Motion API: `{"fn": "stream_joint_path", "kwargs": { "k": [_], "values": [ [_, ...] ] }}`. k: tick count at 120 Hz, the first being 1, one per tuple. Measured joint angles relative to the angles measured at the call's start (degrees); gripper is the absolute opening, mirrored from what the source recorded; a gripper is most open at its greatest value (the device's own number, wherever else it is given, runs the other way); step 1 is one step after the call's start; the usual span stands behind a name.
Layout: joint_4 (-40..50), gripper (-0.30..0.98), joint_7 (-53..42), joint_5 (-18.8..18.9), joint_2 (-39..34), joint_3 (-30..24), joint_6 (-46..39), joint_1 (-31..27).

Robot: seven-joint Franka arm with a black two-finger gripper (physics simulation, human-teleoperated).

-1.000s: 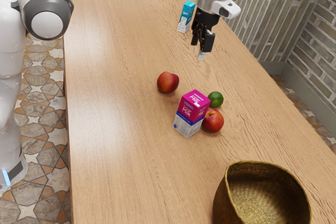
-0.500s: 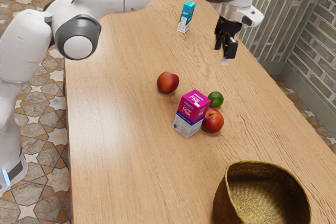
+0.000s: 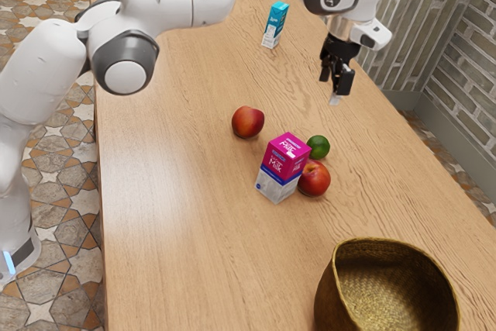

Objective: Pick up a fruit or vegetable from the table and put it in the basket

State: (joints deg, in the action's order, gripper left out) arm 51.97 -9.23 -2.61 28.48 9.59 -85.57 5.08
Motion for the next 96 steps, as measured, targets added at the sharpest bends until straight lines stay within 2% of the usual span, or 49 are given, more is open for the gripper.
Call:
{"fn": "stream_joint_path", "kwargs": {
  "k": [26,96],
  "values": [
    [0.23,0.69,-0.09,-0.08,2.26,-0.08,-0.69,-3.45],
    [3.37,0.69,-0.3,-2.26,9.82,-1.16,-4.86,-3.69]
  ]
}}
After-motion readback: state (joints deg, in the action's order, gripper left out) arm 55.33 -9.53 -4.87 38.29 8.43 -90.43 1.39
